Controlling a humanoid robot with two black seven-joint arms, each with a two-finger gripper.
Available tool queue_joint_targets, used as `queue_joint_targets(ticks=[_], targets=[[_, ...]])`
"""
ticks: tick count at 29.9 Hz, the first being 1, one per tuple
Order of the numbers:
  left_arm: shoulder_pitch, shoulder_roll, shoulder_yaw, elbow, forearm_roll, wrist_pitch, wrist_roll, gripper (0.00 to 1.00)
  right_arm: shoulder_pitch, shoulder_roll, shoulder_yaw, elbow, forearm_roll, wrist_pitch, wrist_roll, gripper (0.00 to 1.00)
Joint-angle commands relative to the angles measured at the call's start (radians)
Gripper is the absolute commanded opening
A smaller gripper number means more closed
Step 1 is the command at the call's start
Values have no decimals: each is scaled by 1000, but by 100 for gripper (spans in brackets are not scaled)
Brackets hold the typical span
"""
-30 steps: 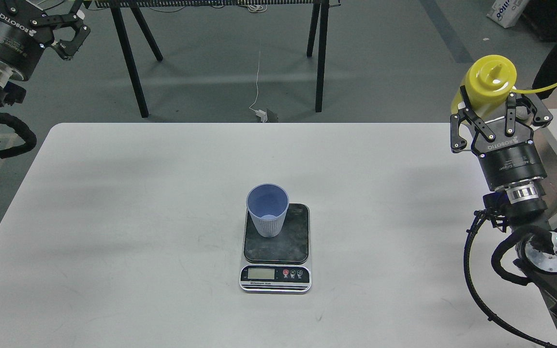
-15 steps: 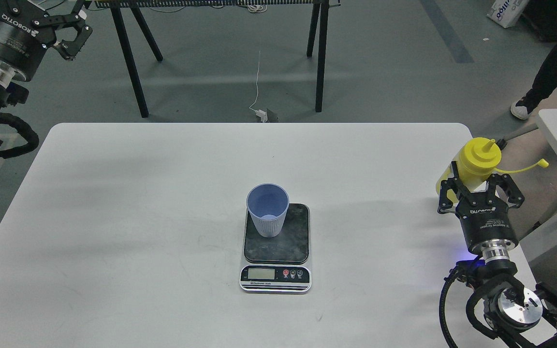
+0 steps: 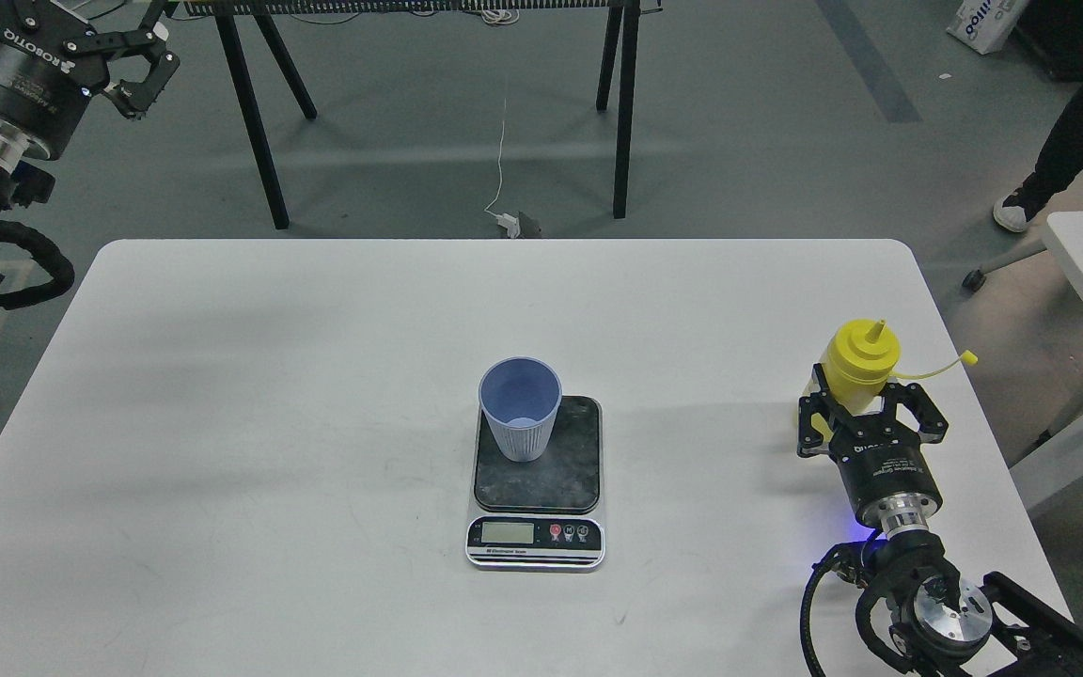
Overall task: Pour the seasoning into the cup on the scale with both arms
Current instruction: 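Lower the yellow bottle onto the table with the right gripper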
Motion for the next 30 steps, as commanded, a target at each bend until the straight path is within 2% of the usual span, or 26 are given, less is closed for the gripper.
queue_joint_targets(ticks=[1, 9, 17, 25, 27, 30], targets=[[0, 3, 0, 0, 0, 0, 0, 100, 1, 3, 0, 0, -1, 0, -1, 53], [11, 7, 1, 0, 0, 0, 2, 100, 0, 0, -5, 0, -4, 0, -3, 64], [15, 9, 1, -2, 0, 0, 5, 100, -13, -5, -6, 7, -6, 0, -3, 66], [15, 9, 1, -2, 0, 0, 5, 100, -27, -6, -11, 13, -6, 0, 0, 85], [15, 9, 1, -2, 0, 0, 3, 100, -39, -6, -8, 15, -6, 0, 0, 93], [15, 9, 1, -3, 0, 0, 2, 100, -48, -6, -5, 16, -6, 0, 2, 95]])
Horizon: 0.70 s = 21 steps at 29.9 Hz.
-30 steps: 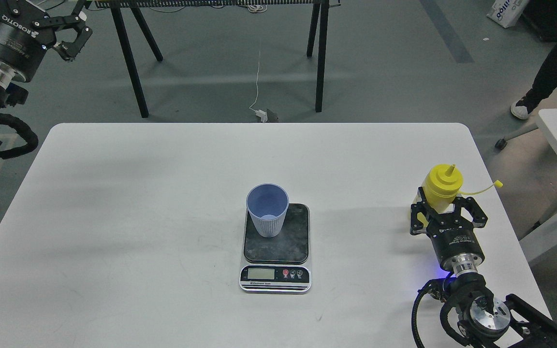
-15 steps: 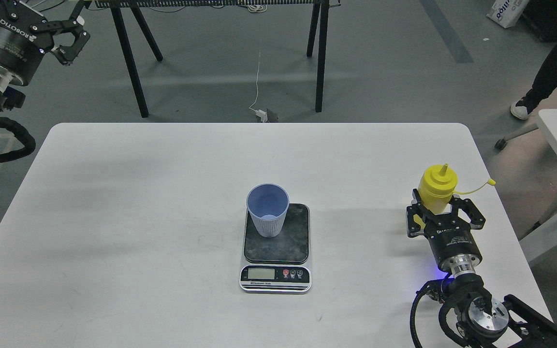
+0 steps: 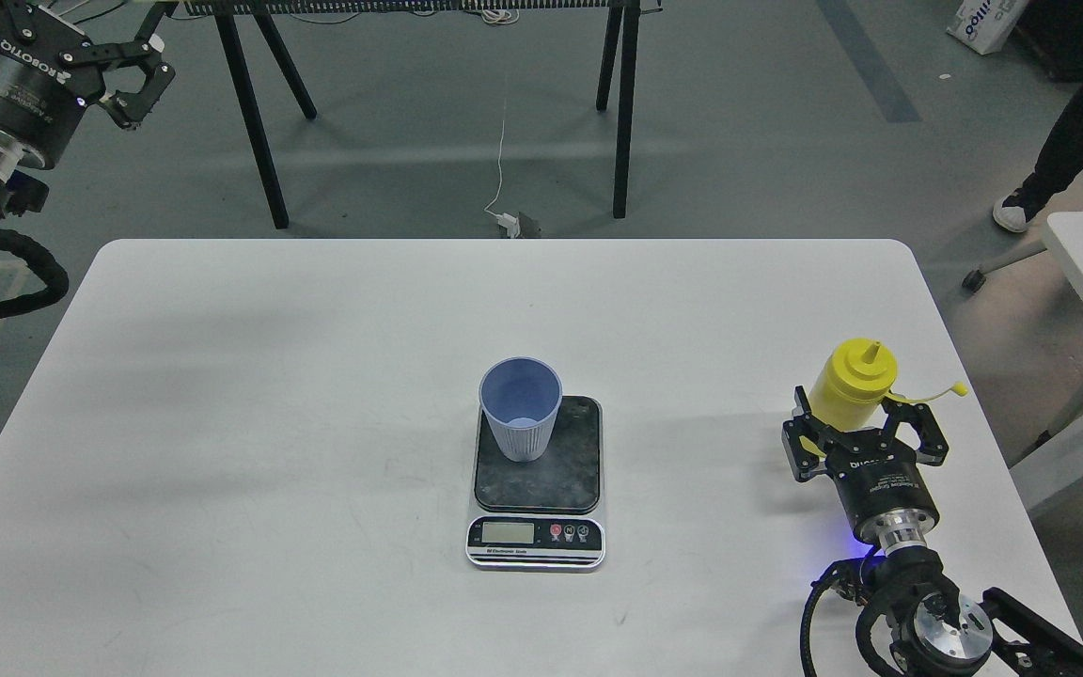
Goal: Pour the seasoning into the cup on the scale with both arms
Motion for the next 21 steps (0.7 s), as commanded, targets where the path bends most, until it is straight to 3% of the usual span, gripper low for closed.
queue_joint_targets(ticks=[1, 12, 21], targets=[[0, 0, 0, -1, 0, 0, -2, 100, -15, 0, 7, 1, 0, 0, 1, 96], [0, 0, 0, -1, 0, 0, -1, 100, -71, -6, 4, 17, -1, 0, 1, 99], [0, 12, -1, -1, 0, 0, -1, 100, -202, -101, 28, 184, -1, 0, 9, 99]])
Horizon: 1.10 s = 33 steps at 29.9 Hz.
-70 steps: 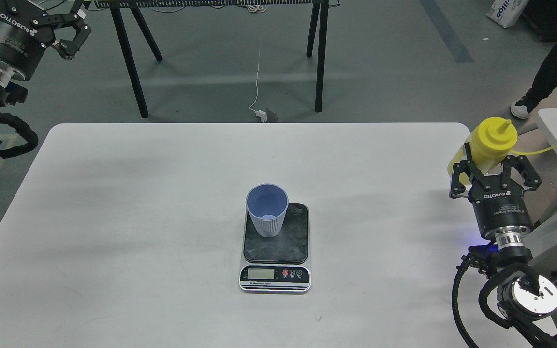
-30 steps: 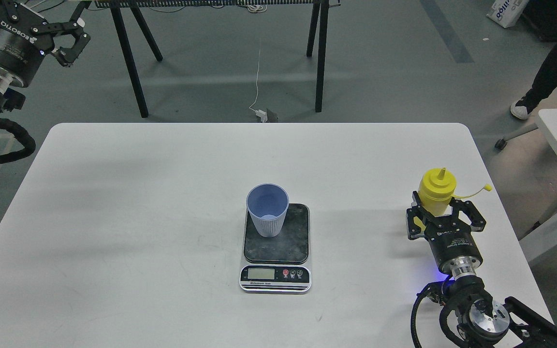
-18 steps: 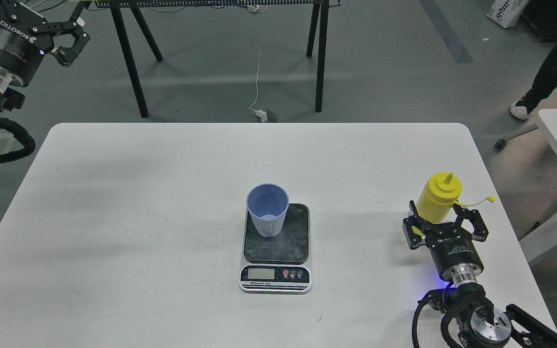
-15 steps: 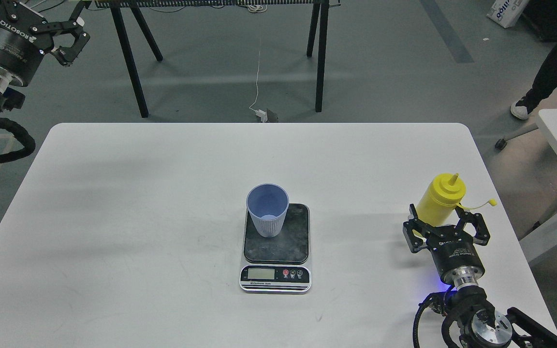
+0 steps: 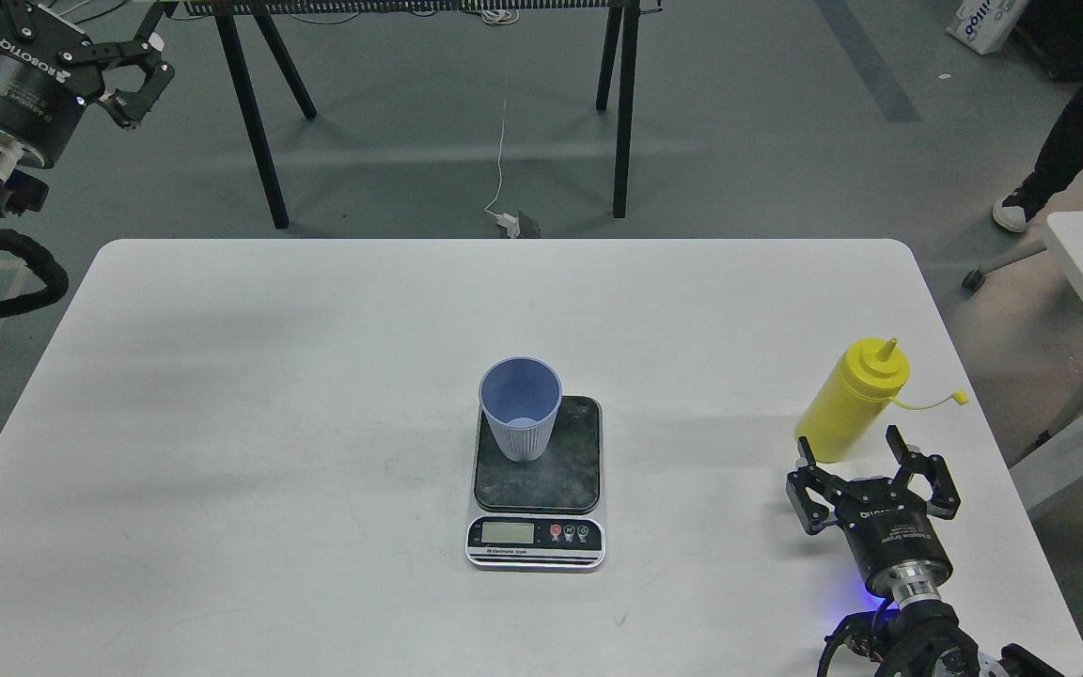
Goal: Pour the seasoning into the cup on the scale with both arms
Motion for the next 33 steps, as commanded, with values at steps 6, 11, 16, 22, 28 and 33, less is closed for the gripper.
queue_joint_targets(ticks=[6, 11, 16, 22, 28, 33], targets=[[0, 18, -1, 0, 0, 0, 0, 100, -107, -196, 59, 176, 1, 0, 5, 99], [-2, 36, 0, 0, 0, 0, 3, 100, -91, -312, 124, 156, -1, 0, 5, 99], [-2, 36, -3, 5, -2, 0, 3, 100, 28, -414, 131, 47, -8, 0, 5, 99], [-2, 29, -15, 15, -9, 0, 3, 100, 263, -442, 123, -114, -48, 0, 4, 99], [2, 10, -16, 51, -15, 0, 0, 100, 522, -370, 74, -307, -73, 0, -10, 99], [8, -33, -16, 107, -17, 0, 2, 100, 751, -283, -30, -457, -57, 0, -79, 99]])
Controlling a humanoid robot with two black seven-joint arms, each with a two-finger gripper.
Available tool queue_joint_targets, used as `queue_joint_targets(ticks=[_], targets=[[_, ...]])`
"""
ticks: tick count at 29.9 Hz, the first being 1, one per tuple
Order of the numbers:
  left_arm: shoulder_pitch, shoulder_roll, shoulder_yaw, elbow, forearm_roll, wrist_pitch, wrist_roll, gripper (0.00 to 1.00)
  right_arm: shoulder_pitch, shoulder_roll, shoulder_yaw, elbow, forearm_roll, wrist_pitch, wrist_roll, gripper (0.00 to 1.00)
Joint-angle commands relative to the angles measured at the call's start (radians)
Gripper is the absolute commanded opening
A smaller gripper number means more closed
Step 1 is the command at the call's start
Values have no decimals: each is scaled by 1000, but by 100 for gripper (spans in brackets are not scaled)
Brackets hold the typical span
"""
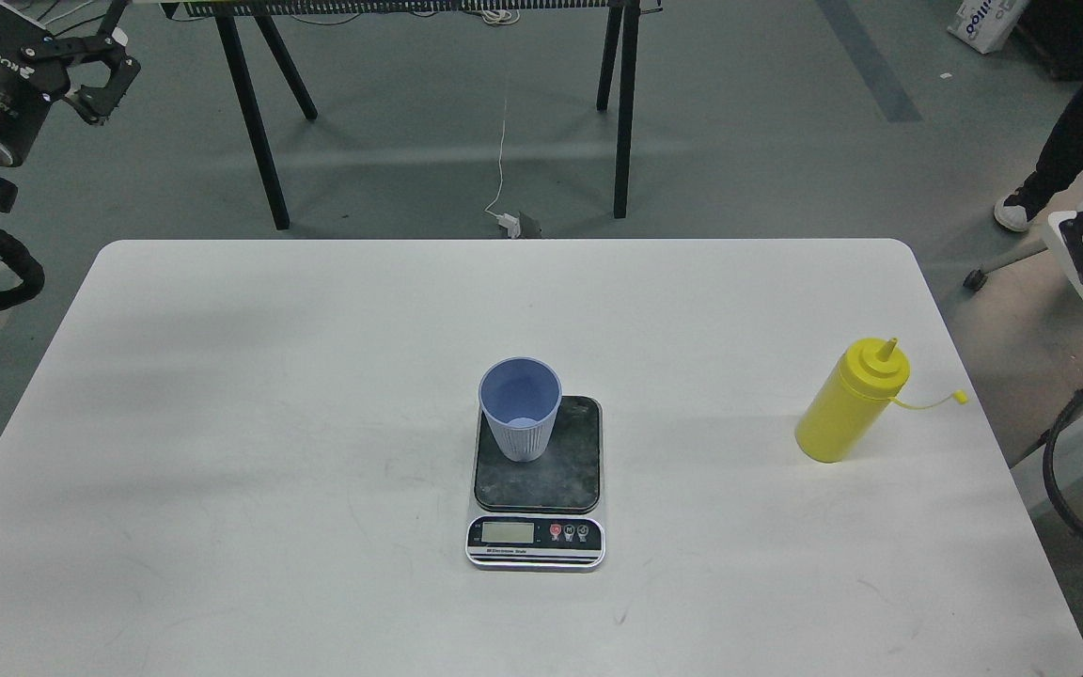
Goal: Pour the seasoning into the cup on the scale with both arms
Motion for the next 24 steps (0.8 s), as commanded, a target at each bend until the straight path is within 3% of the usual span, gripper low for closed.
queue_joint_targets(ticks=[1, 5, 10, 24], targets=[[3, -19, 0, 39, -2, 0, 2, 100, 142, 108, -38, -123, 10, 0, -50, 99], [4, -31, 2, 63, -2, 0, 5, 100, 253, 252, -21, -285, 21, 0, -74, 99], [4, -57, 2, 80, -3, 0, 5, 100, 287, 361, 51, -333, 79, 0, -169, 100], [3, -51, 15, 80, 1, 0, 22, 100, 288, 368, 58, -294, 72, 0, -166, 100]])
